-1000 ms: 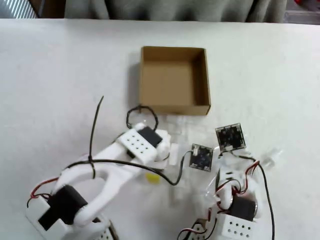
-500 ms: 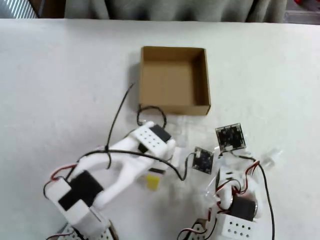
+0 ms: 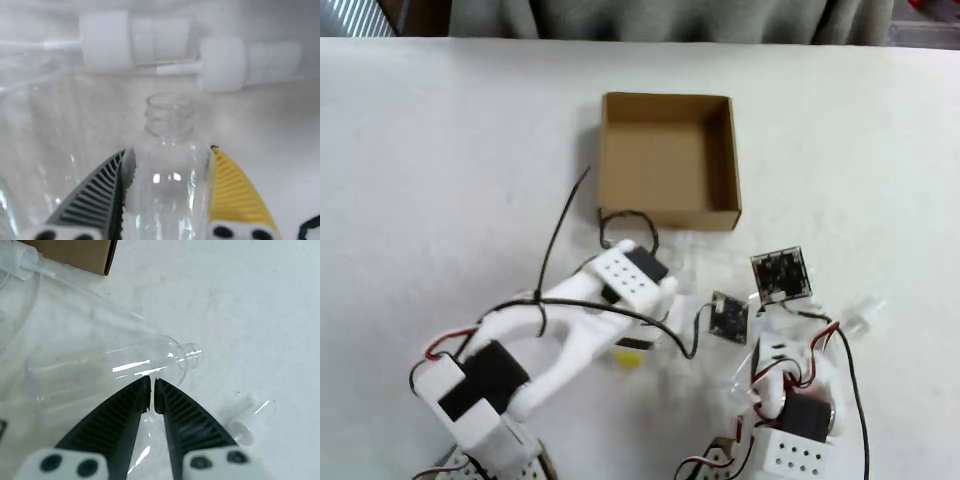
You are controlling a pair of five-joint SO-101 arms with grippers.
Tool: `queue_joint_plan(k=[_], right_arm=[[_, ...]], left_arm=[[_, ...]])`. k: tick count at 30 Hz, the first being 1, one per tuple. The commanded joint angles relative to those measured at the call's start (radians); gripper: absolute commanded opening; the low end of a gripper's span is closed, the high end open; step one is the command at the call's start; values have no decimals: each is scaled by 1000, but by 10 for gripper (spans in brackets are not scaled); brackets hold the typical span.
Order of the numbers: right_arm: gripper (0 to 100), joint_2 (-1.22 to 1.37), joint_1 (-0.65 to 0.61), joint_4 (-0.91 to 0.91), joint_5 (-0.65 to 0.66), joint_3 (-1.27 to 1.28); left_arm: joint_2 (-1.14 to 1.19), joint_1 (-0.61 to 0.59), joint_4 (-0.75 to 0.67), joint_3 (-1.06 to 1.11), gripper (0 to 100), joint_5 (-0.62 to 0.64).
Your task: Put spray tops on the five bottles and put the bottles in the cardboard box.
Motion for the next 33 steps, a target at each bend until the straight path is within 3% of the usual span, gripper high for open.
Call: queue_joint_plan(k=[1, 6, 11, 18, 22, 33], right_arm=[[17, 10, 18, -18, -18, -29], [16, 12, 93, -53, -74, -35], [17, 12, 193, -70, -123, -66], [18, 13, 363, -70, -123, -176], [18, 51, 423, -62, -118, -279], [18, 868, 489, -7, -124, -772]], left_arm=[[-163, 13, 112, -87, 78, 160], [-435, 21, 137, -5, 80, 328], [-719, -16, 132, 178, 80, 358], [-1036, -117, 0, 446, 81, 368], [-1171, -147, -112, 588, 81, 466], [-1337, -150, -153, 712, 81, 489]])
